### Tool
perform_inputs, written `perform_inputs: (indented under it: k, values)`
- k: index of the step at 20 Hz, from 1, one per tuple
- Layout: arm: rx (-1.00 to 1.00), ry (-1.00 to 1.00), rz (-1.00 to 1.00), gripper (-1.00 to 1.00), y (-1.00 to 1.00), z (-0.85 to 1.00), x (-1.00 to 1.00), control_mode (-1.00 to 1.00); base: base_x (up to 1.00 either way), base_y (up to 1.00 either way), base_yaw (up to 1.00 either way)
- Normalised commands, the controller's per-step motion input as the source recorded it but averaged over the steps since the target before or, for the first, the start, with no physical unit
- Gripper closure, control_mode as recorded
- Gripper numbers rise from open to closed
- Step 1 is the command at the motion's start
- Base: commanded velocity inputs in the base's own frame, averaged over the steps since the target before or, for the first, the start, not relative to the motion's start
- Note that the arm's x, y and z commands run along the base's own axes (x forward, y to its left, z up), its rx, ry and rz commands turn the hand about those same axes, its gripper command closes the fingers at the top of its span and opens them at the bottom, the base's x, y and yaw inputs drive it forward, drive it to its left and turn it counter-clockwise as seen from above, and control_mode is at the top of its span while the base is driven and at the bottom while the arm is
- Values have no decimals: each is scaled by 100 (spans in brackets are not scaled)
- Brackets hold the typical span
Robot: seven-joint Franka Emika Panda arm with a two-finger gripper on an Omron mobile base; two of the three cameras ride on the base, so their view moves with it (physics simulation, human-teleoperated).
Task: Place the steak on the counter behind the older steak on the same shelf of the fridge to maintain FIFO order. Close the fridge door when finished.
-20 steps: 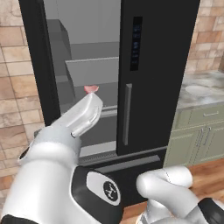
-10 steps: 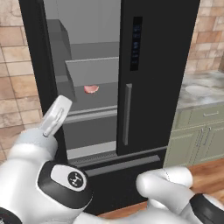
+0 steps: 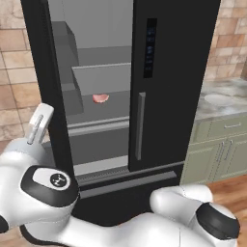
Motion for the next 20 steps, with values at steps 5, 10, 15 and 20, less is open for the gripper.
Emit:
perform_inputs:
  k: [5, 10, 15, 20]
  values:
    - [-11, 13, -1, -100, 21, -23, 69, -100, 0, 0, 0]
    - [-4, 12, -3, -100, -22, -19, 44, -100, 0, 0, 0]
    - [0, 11, 0, -100, -73, 0, 16, -100, 0, 0, 0]
    - [0, 7, 0, -100, -92, 0, 23, -100, 0, 0, 0]
